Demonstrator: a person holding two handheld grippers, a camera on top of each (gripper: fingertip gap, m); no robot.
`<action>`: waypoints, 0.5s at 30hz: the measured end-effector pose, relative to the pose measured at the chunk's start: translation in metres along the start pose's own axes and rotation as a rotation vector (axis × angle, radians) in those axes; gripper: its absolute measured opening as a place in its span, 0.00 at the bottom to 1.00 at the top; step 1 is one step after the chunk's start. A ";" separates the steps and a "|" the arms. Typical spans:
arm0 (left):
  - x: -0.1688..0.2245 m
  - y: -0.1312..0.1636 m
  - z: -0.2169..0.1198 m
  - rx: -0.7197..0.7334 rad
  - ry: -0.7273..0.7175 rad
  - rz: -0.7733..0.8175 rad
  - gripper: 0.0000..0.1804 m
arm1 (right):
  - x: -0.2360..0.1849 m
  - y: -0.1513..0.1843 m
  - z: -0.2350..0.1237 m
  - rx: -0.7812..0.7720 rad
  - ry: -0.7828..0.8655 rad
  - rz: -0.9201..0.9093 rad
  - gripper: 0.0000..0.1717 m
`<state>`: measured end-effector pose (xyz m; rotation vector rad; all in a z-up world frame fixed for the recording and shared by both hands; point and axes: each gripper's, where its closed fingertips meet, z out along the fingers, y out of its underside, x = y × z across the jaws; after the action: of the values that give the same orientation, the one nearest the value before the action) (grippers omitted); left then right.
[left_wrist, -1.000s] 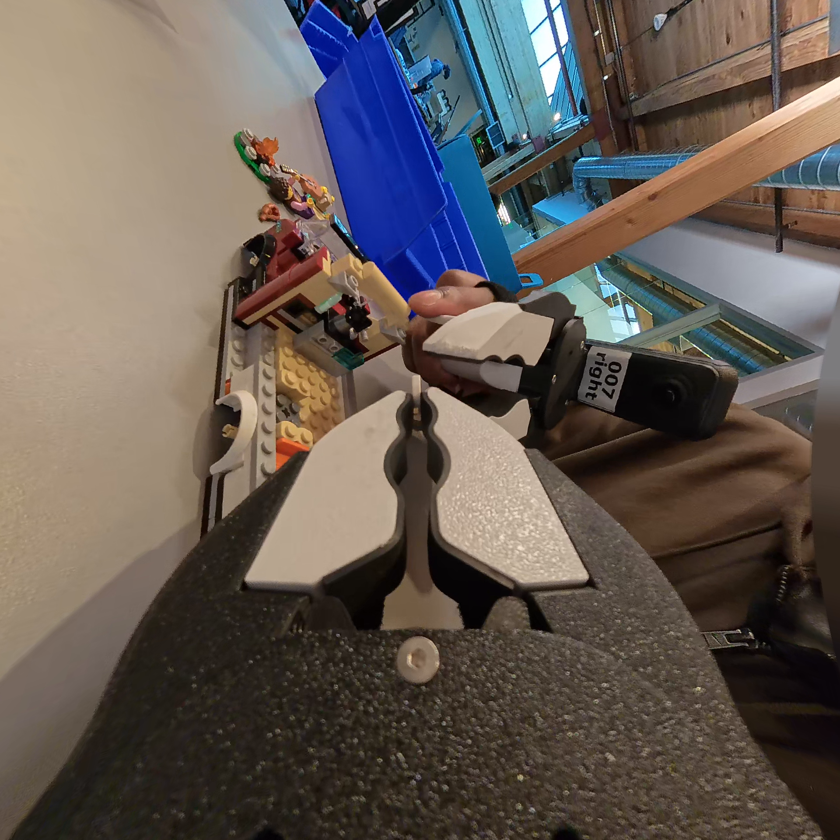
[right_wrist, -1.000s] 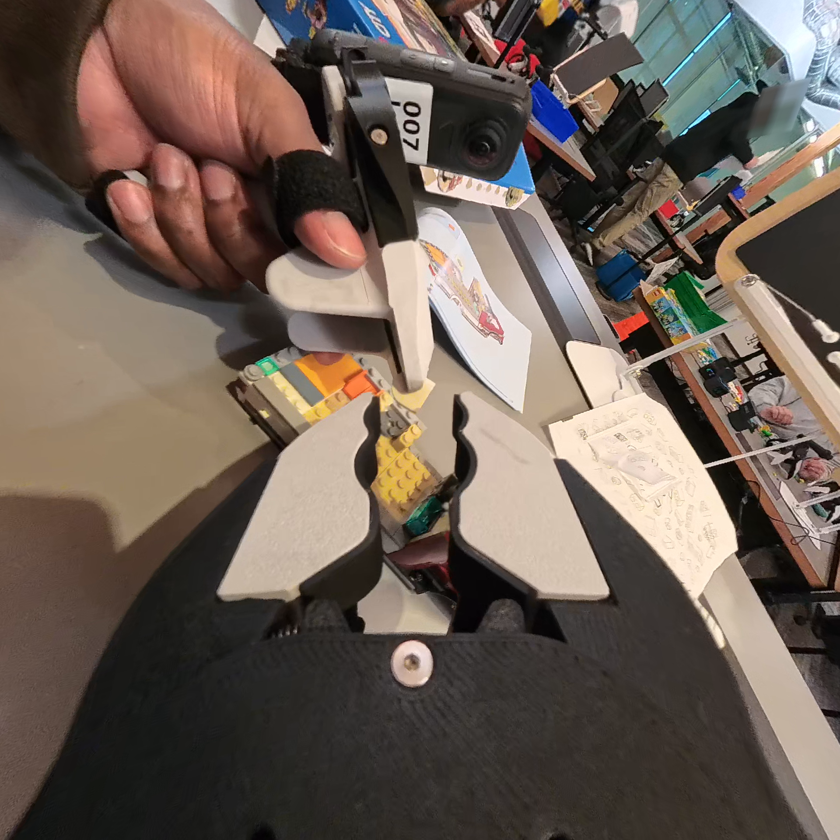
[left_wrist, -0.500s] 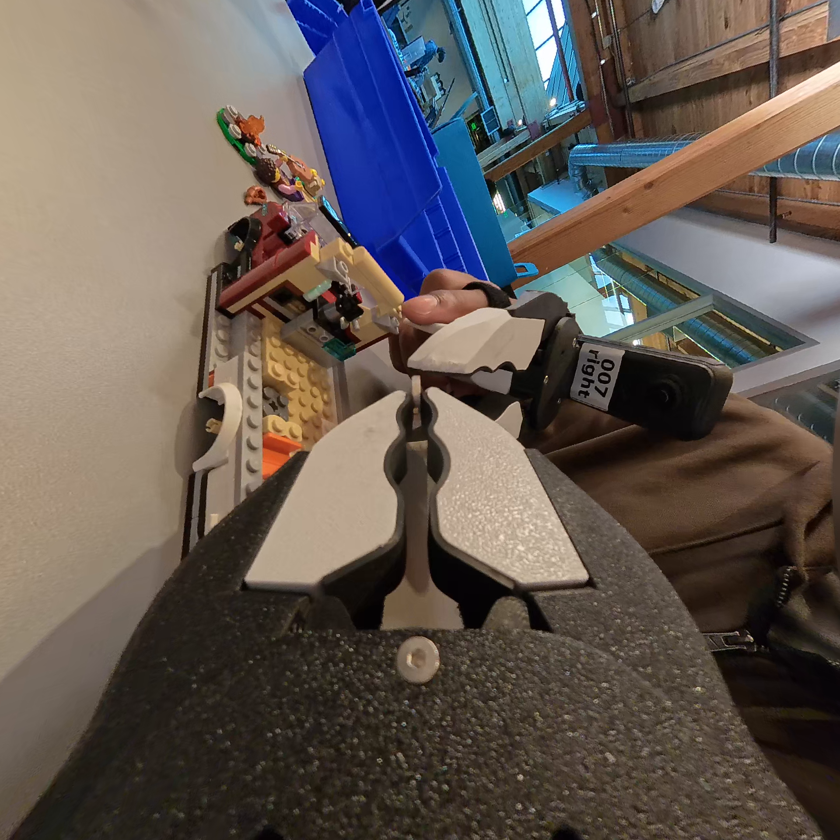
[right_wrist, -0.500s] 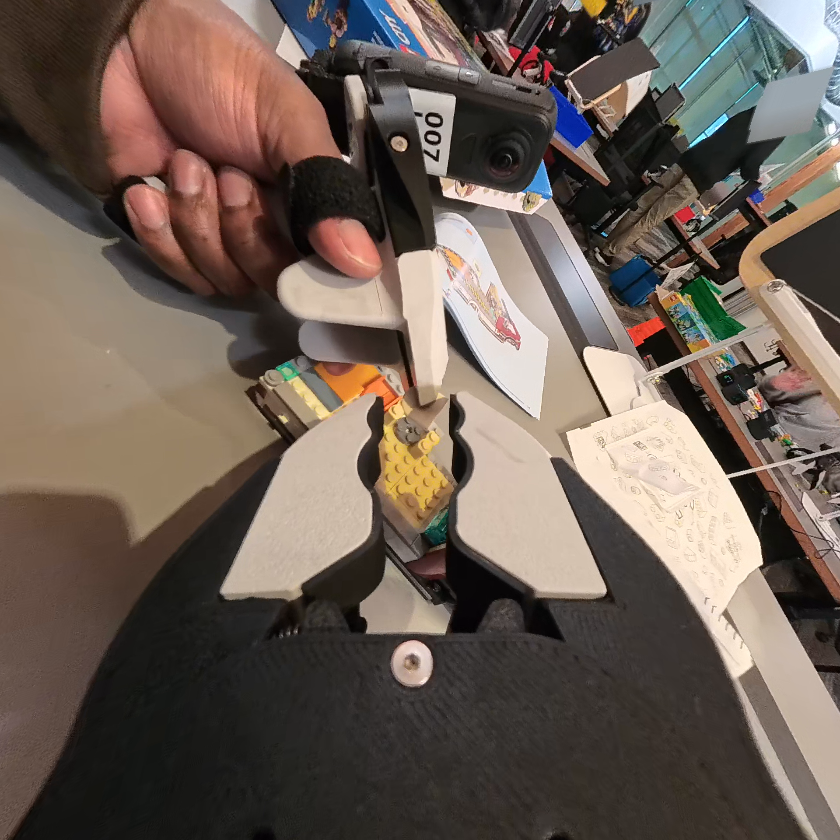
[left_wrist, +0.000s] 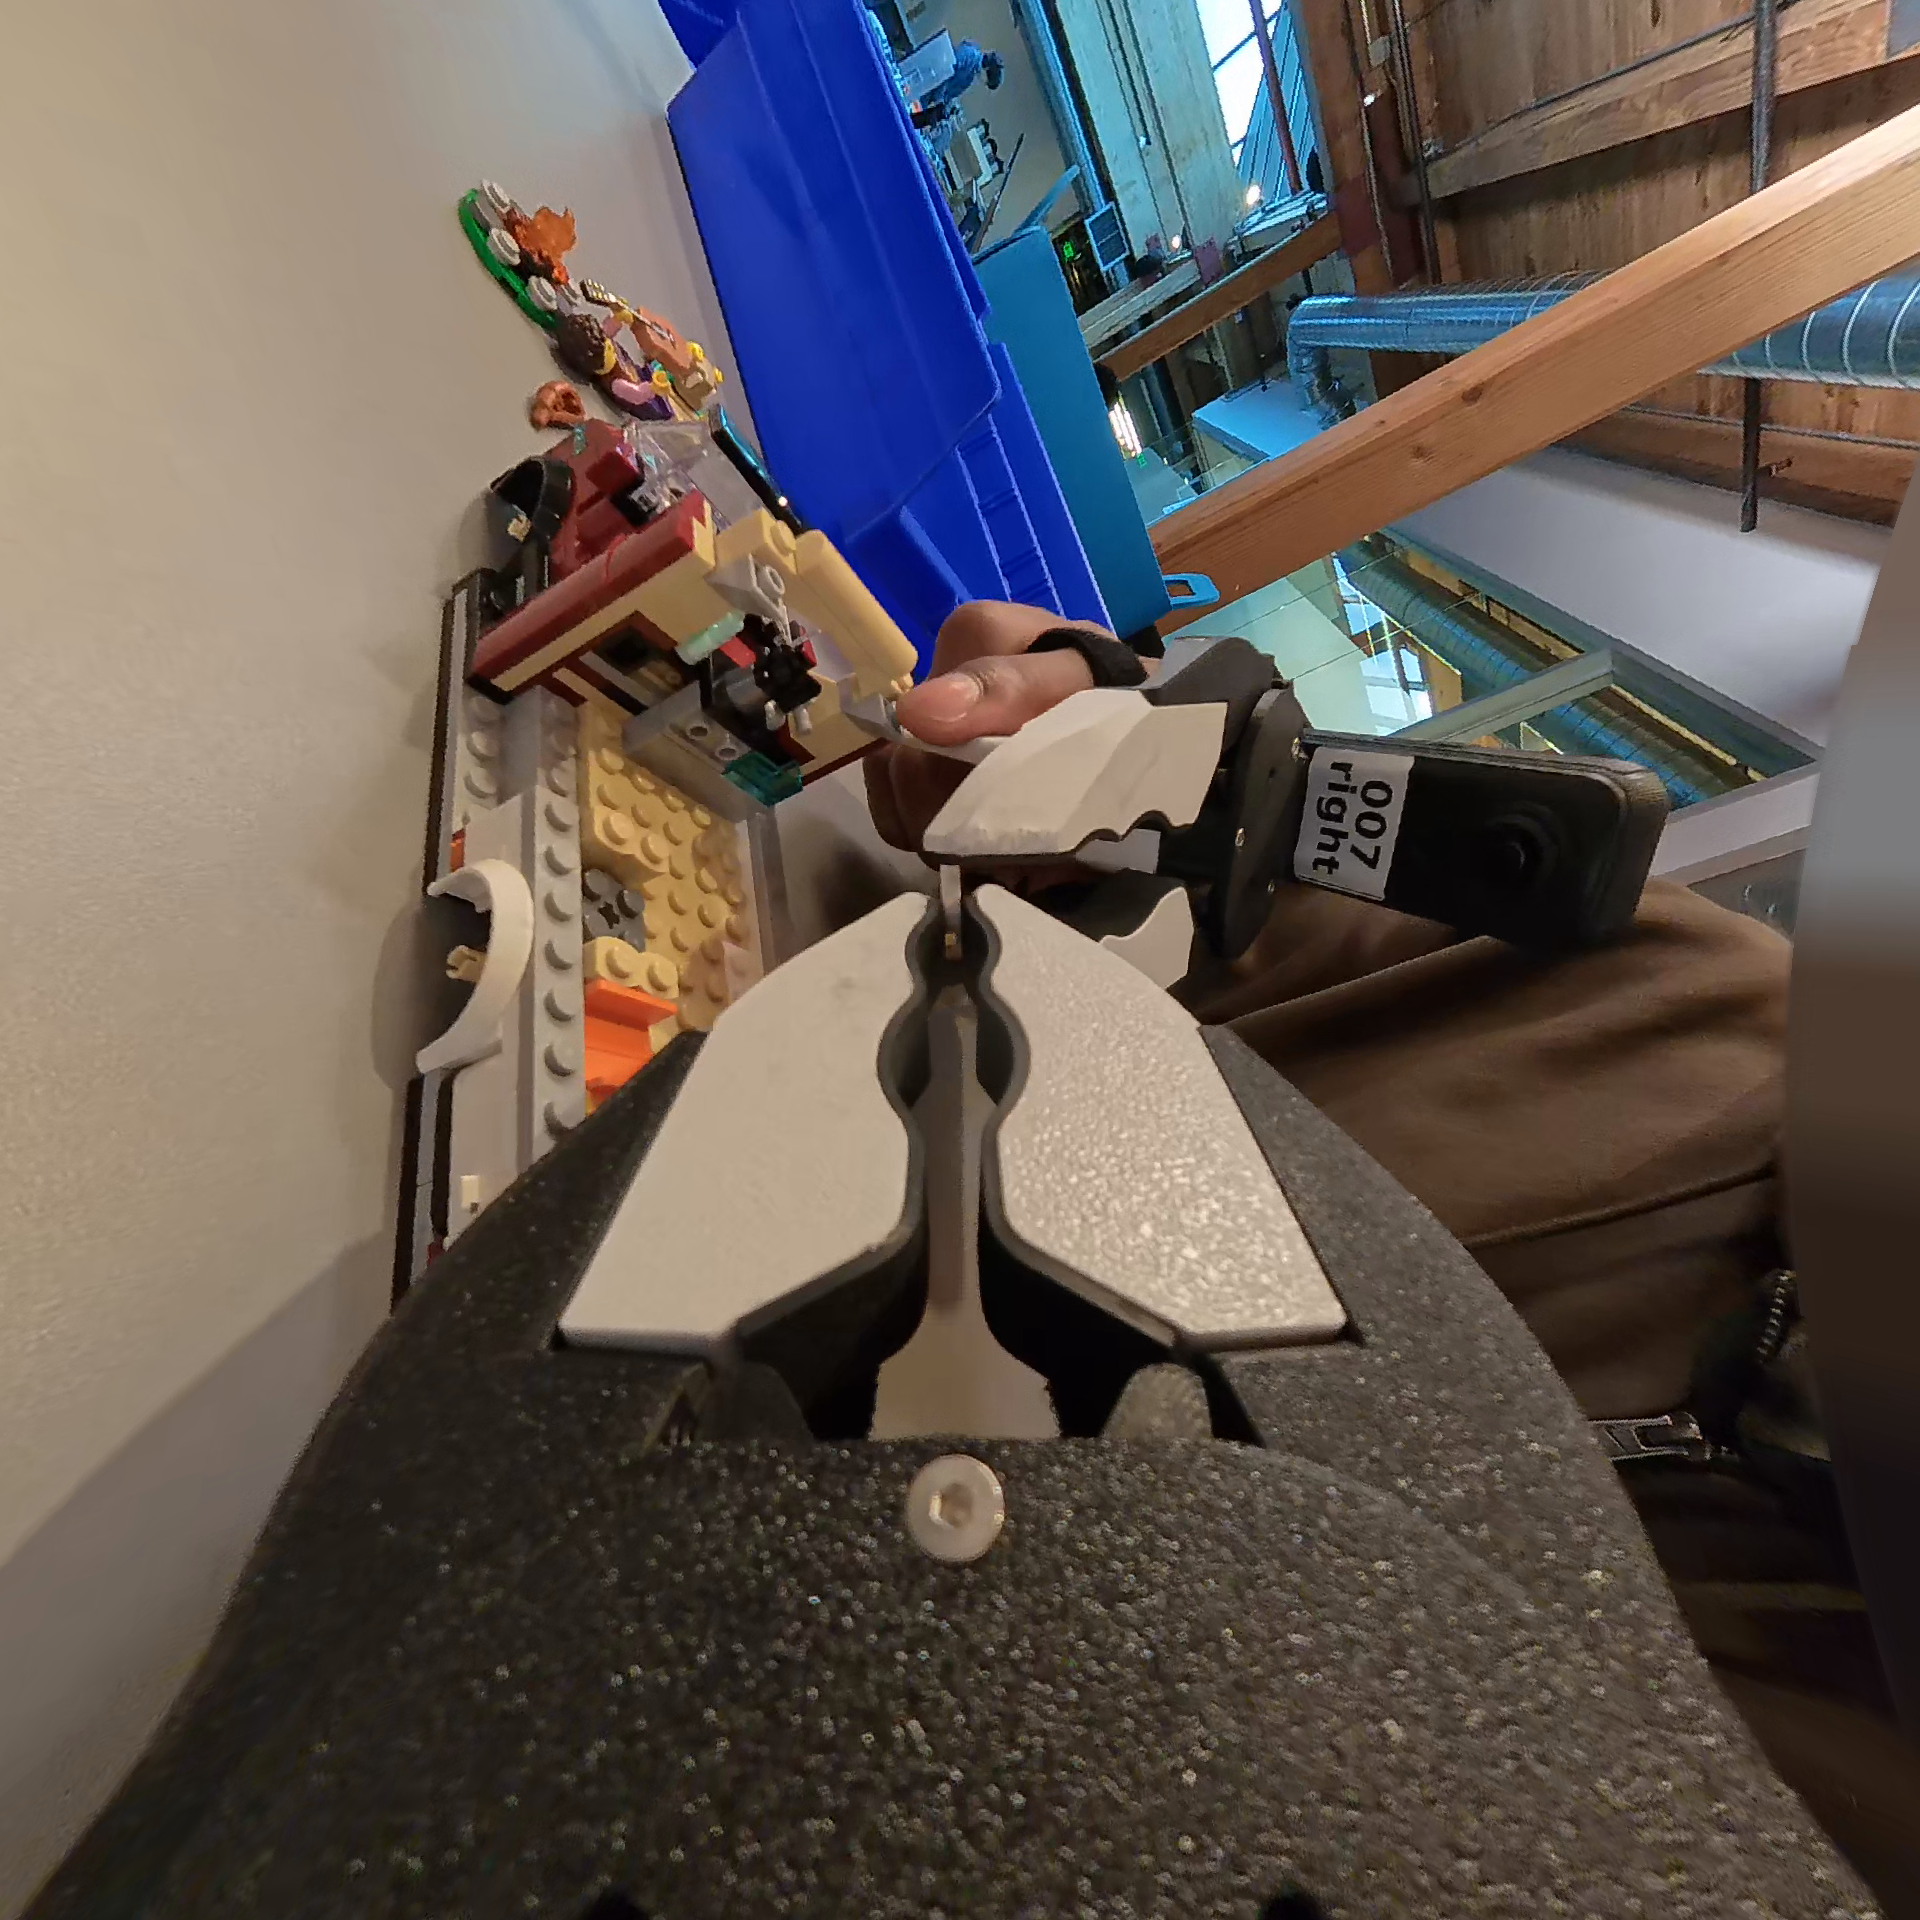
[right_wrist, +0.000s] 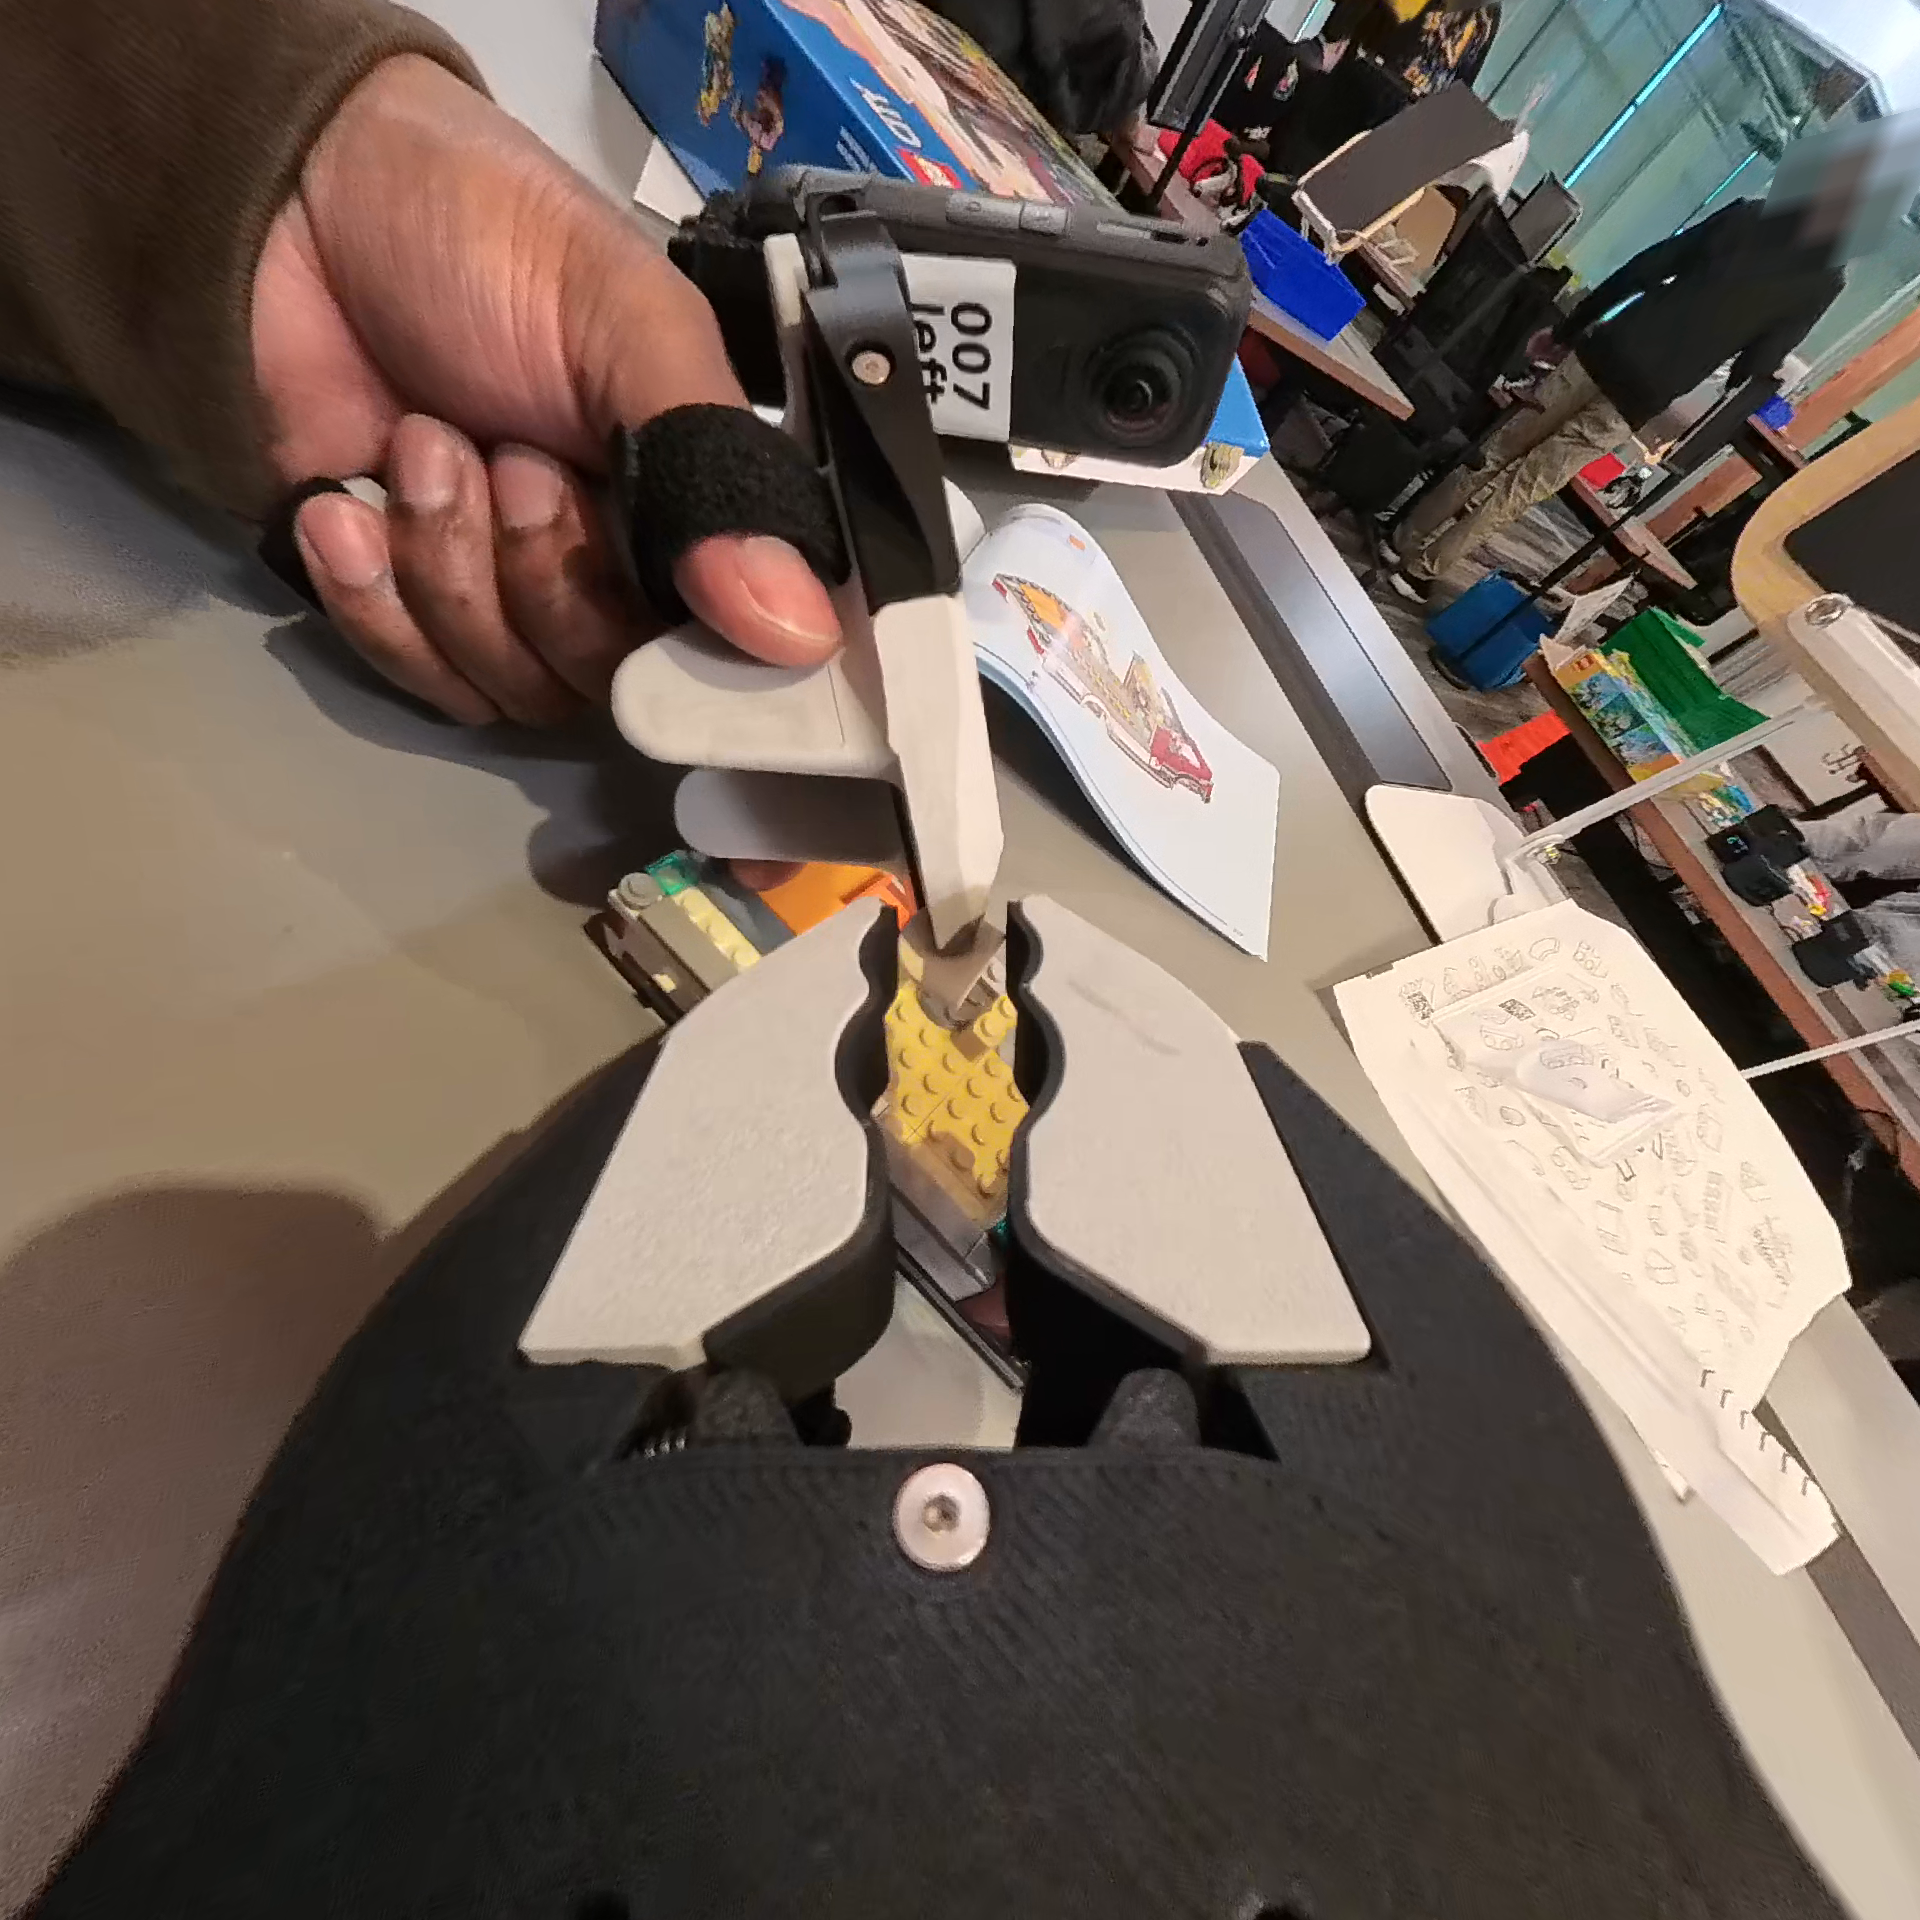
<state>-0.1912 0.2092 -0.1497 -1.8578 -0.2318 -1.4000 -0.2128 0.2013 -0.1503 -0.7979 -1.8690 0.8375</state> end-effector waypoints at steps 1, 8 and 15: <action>0.000 0.000 0.000 -0.001 0.004 -0.003 0.02 | 0.000 0.000 0.000 0.000 0.001 -0.001 0.11; 0.000 0.000 0.000 -0.002 0.014 -0.014 0.02 | 0.000 0.001 -0.001 0.007 0.005 0.004 0.11; -0.001 -0.002 -0.004 0.002 0.012 -0.019 0.02 | 0.001 0.004 0.000 -0.018 0.033 -0.056 0.11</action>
<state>-0.1952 0.2078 -0.1491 -1.8498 -0.2453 -1.4230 -0.2127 0.2047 -0.1529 -0.7631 -1.8640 0.7693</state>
